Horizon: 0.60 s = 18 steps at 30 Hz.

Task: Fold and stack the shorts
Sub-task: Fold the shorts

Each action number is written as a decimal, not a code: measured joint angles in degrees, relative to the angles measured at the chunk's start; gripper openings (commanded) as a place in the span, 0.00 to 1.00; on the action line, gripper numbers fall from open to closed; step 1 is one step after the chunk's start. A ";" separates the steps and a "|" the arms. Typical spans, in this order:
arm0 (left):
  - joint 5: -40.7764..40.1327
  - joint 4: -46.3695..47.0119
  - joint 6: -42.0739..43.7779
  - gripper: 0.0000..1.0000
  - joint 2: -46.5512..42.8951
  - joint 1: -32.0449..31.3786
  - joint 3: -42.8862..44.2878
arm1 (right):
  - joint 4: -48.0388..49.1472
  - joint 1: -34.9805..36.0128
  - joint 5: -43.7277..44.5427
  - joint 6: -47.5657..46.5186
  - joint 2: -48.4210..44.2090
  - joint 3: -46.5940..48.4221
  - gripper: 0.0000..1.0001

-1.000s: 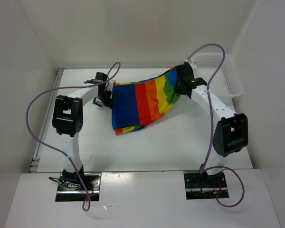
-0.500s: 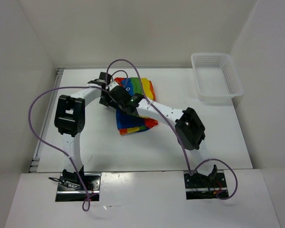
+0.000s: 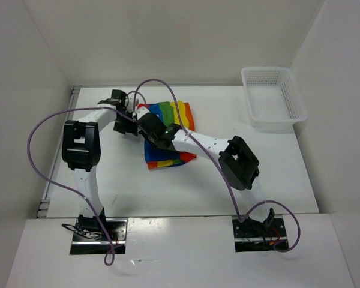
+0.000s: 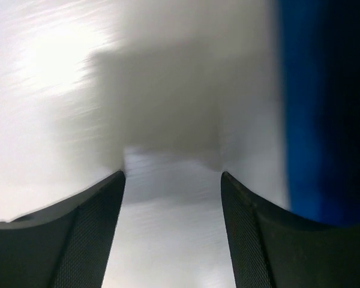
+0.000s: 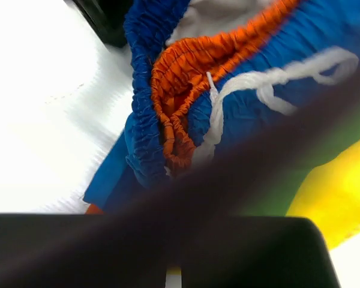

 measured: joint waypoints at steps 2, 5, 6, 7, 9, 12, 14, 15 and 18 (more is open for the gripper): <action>0.31 -2.23 0.35 0.76 -0.02 3.02 0.59 | 0.98 0.13 -0.59 0.90 -0.09 -1.22 0.08; -0.07 -4.76 -0.11 0.77 -0.11 7.56 1.90 | -0.31 0.22 -1.55 1.79 -0.11 -3.39 0.43; -0.15 -4.98 -0.24 0.77 -0.20 8.70 2.27 | -1.11 0.26 -1.97 1.88 -0.09 -3.96 0.49; -0.15 -5.29 -0.37 0.77 -0.37 9.49 2.58 | -1.73 0.31 -2.45 1.86 -0.09 -4.11 0.55; -0.11 -5.86 -0.48 0.77 -0.52 9.73 3.19 | -2.29 0.42 -3.61 2.29 -0.09 -4.11 0.70; 0.00 -6.29 -0.48 0.77 -0.52 8.70 4.09 | -2.32 0.61 -5.14 2.93 -0.09 -3.93 0.86; 0.31 -6.97 -0.48 0.77 -0.52 8.09 4.98 | -2.27 0.81 -6.67 3.48 -0.55 -3.96 0.89; 0.63 -7.39 -0.46 0.77 -0.52 7.80 5.64 | -2.01 0.90 -7.67 3.82 -1.29 -4.22 0.89; 1.88 -8.26 -0.50 0.78 -0.90 6.91 7.45 | 1.55 0.90 -9.73 5.38 -8.79 -9.77 0.82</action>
